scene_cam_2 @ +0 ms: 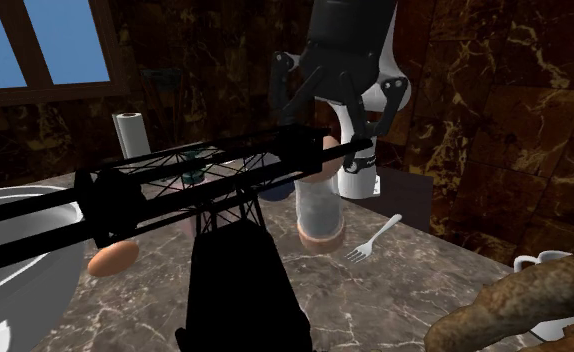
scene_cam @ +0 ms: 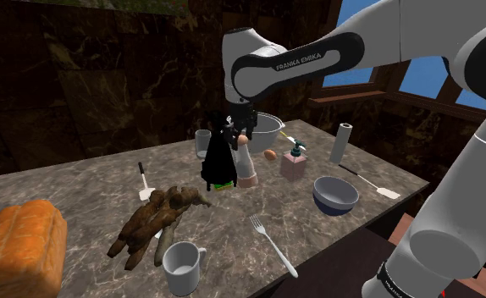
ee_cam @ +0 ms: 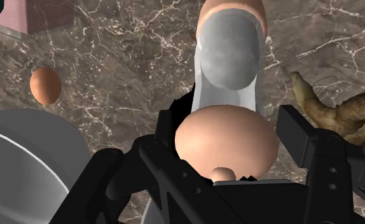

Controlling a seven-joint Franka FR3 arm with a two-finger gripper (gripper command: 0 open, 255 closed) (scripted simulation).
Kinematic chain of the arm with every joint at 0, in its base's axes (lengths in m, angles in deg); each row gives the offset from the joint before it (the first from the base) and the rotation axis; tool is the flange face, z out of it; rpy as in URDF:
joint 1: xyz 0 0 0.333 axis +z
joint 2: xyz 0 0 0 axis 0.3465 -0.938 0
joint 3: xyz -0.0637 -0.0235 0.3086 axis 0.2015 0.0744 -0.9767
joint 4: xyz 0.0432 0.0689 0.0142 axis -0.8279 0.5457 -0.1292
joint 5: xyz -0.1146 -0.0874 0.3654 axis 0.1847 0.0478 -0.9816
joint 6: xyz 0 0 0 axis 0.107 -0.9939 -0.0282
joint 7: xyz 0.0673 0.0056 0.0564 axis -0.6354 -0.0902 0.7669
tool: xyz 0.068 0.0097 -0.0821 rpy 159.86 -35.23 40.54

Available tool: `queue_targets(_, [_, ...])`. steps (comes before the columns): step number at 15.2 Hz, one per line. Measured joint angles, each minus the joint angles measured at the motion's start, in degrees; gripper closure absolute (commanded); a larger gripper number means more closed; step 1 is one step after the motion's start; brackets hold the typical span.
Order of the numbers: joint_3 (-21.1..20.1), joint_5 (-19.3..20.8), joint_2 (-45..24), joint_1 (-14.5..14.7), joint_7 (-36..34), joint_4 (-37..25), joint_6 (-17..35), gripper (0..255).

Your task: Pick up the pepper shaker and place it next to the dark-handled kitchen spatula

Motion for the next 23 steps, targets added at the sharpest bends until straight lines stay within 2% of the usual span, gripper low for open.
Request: queue_targets(23, [-0.24, -0.63, -0.18, 0.21, 2.70, -17.79, -17.39, 255])
